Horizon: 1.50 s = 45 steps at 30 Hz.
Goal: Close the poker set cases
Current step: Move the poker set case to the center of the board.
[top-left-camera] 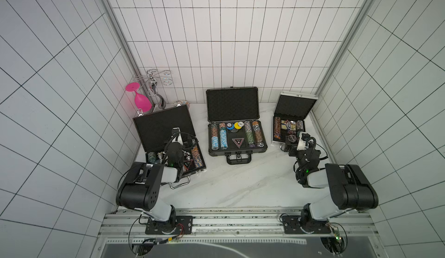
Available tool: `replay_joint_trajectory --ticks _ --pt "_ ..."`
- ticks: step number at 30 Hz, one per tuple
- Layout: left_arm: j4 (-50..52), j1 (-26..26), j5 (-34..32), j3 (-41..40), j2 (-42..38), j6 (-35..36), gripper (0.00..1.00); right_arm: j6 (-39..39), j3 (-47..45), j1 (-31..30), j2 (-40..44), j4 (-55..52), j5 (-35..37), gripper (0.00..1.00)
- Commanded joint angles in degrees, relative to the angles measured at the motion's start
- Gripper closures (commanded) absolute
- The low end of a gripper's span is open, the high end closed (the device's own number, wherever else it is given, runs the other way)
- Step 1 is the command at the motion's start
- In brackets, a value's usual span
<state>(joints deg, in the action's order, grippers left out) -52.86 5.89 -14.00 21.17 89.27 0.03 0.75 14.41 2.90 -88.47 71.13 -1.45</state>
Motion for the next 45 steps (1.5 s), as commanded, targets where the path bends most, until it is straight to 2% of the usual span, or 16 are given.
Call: replay_joint_trajectory --ticks 1,32,34,35,37,39,42,43,45 --pt "-0.53 0.06 -0.03 0.36 0.01 0.63 0.02 0.94 0.06 -0.35 -0.13 1.38 -0.44 0.0" --pt "-0.91 0.0 0.06 0.38 0.03 0.57 0.02 -0.13 0.88 0.78 -0.3 -0.06 -2.1 0.0" --pt "-0.1 -0.09 -2.61 1.75 -1.01 0.44 0.04 -0.67 1.46 0.8 0.35 -0.72 -0.56 0.02" --pt "6.61 0.08 -4.41 3.94 -3.05 -0.38 0.03 -1.22 2.57 0.84 1.77 -3.78 0.61 0.02" --pt "21.52 0.06 -8.26 9.98 -6.11 -2.34 0.03 -0.79 7.37 0.86 7.13 -16.53 0.79 0.02" --pt "26.8 1.08 -8.74 13.23 -7.05 0.0 0.03 -2.47 10.93 0.65 10.08 -24.22 -0.72 0.02" --pt "29.15 6.48 -14.04 15.53 -9.74 1.12 0.02 -7.05 14.77 0.5 13.61 -32.63 -2.77 0.0" --pt "29.5 7.69 -13.11 16.04 -11.21 0.28 0.02 -9.01 16.71 0.5 14.72 -37.08 -2.91 0.0" --pt "33.64 7.74 -5.76 18.04 -14.39 -2.72 0.02 -12.6 19.05 0.29 16.59 -43.08 -3.48 0.0"
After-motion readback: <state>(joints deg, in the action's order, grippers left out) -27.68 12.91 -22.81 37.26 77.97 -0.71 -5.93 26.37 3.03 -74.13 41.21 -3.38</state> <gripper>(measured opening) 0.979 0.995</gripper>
